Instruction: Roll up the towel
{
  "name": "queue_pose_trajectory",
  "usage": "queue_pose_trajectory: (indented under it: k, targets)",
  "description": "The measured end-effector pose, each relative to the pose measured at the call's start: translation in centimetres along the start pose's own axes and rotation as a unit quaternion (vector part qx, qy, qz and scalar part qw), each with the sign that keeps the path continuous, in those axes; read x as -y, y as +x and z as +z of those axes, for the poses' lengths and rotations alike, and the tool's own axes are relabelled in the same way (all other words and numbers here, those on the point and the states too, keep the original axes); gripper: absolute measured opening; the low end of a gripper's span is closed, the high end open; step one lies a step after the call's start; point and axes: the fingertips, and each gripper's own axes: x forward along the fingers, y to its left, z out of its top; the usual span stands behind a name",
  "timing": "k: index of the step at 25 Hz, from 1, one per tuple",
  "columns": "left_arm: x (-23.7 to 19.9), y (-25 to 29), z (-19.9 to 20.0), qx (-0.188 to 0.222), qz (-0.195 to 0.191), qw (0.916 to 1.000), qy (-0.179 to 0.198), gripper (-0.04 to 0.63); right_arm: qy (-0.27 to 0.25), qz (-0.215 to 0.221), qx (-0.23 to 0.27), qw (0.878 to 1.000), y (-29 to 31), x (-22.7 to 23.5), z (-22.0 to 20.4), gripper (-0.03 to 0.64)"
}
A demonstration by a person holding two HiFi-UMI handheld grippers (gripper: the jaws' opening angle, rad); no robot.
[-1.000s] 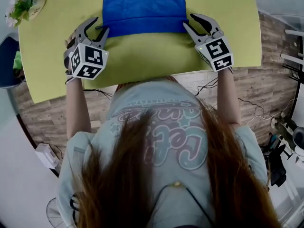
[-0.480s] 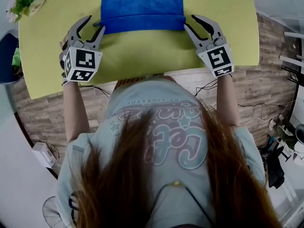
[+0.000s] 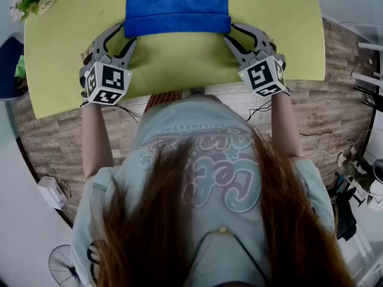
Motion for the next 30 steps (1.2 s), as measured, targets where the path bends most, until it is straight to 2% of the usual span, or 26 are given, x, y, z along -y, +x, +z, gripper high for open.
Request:
queue_pose_trajectory:
  k: [5,8,12,18,24,27,30]
  targets:
    - [0.7,0.6,-1.0,-0.027,0.002,0.9986,0.046,0.186,-0.078,-0.011,-0.03,0.996,0.5,-0.6,-1.4,0.11]
    - [0.4,0.7,-1.1,-0.03,0.004,0.9978,0.059,0.186,-0.088,-0.009,-0.031,0.996,0.8,-0.6,-1.3,0.107]
    - [0.1,1.0,-1.0,-0.039,0.009,0.9937,0.105,0.181,-0.102,-0.016,-0.036,0.994,1.1,-0.4,-1.4,0.098]
    - [0.4,1.6,-0.9,-0.03,0.003,0.9907,0.133,0.115,-0.131,-0.016,-0.041,0.99,1.8,-0.6,-1.2,0.046]
    - [1.0,1.7,-1.2,-0.027,-0.013,0.9911,0.13,0.039,-0.147,-0.012,-0.048,0.988,2.2,-0.8,-1.3,0.009]
    - [1.2,1.7,-1.3,-0.027,-0.021,0.9913,0.127,0.029,-0.139,-0.004,-0.044,0.989,2.0,-0.9,-1.4,0.017]
    - [1.1,1.5,-1.5,-0.025,-0.035,0.9931,0.109,0.028,-0.12,0.011,-0.034,0.992,1.7,-1.1,-1.3,0.017]
